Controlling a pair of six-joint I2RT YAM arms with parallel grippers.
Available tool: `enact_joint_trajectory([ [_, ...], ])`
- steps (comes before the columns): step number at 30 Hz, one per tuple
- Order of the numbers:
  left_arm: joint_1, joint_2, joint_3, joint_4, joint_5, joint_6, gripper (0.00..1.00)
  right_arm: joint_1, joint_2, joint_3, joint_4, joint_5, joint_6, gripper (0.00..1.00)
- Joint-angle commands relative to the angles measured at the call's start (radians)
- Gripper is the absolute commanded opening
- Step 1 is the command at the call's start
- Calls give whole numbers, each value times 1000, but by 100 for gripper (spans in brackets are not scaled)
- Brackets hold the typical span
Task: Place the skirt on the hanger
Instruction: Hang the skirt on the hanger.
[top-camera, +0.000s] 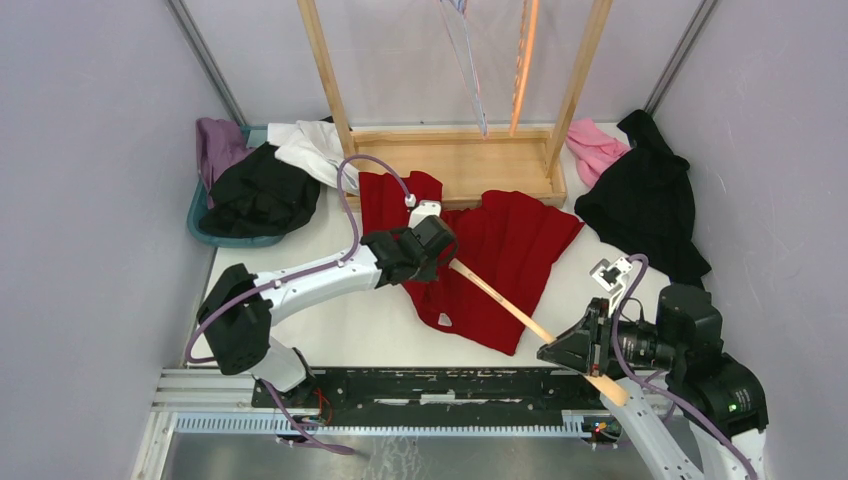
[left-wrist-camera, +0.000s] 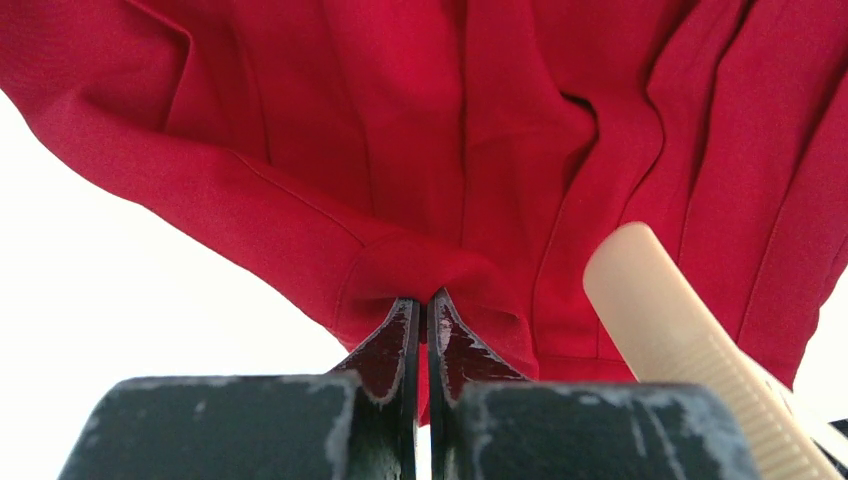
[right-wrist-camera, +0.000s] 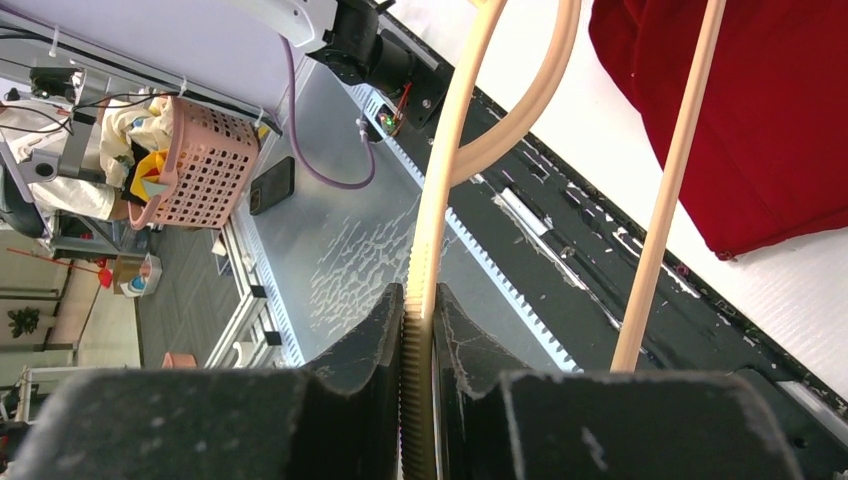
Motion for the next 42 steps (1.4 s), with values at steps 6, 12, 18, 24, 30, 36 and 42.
enact_joint_trajectory([
  [6, 50, -42, 53, 69, 24, 78, 3, 1, -37, 5, -18, -50, 50, 1],
  [12, 59, -27, 81, 81, 41, 89, 3, -6, -69, -24, 26, -109, 126, 1],
  [18, 64, -9, 101, 93, 52, 96, 3, -17, -76, -18, 40, -142, 155, 1],
  [24, 72, -8, 122, 88, 55, 106, 3, -34, -94, -65, 96, -159, 205, 1],
  [30, 86, -2, 110, 93, 64, 113, 3, -35, -37, 60, -7, -117, 118, 1],
  [36, 93, -4, 104, 103, 77, 115, 3, -37, -27, 78, -10, -115, 122, 1],
  [42, 101, -3, 121, 102, 82, 123, 3, -49, -66, 7, 32, -142, 164, 1],
])
